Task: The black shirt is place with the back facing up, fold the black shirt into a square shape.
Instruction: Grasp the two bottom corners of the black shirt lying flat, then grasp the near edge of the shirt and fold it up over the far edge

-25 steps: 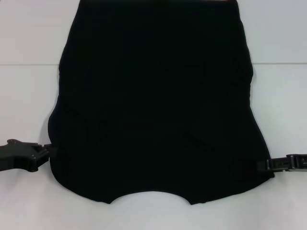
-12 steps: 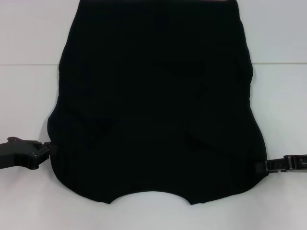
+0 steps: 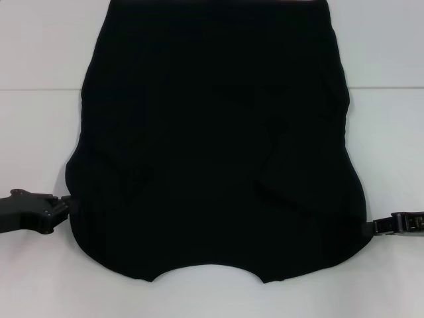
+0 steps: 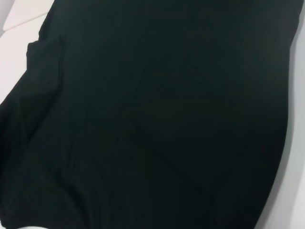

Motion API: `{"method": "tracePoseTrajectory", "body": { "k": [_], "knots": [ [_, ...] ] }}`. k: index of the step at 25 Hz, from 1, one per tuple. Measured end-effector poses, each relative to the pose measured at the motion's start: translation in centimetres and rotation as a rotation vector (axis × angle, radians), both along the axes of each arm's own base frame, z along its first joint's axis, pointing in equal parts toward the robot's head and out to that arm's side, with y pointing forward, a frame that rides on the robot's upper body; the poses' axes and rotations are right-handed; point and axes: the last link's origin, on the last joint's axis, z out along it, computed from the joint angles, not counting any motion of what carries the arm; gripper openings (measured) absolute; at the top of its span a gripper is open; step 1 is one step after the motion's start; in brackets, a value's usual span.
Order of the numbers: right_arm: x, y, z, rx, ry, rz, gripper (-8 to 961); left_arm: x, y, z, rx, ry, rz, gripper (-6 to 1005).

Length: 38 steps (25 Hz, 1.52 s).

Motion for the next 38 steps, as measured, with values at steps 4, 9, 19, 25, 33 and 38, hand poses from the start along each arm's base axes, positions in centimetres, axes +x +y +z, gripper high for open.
{"method": "tracePoseTrajectory", "body": {
  "k": [4,9,19,25,33,38],
  "knots": [
    [-0.1,0.0,-0.1,-0.001,0.002,0.0,252,0.0,0.1,0.0,0.0,0.001,-0.002,51],
    [0.2,-0.2,-0.1,0.005,0.002,-0.002,105,0.1,0.1,0.0,0.001,-0.003,0.0,51],
    [1.6,-2.3,0.9,0.036,0.051,0.034,47,0.2,-1.7,1.6,0.031,-0.213,0.087,52],
    [3.1,-4.5,2.1,0.087,0.093,0.092,55,-1.1,-4.1,2.2,0.056,-0.305,0.165,52],
    [5.2,-7.8,3.9,0.122,0.097,0.135,66,-1.4,-7.7,0.9,-0.018,-0.384,0.175,52],
    [6.3,-9.8,4.4,0.113,0.088,0.155,72,-0.7,-10.0,-0.3,-0.103,-0.442,0.129,52]
  ]
}}
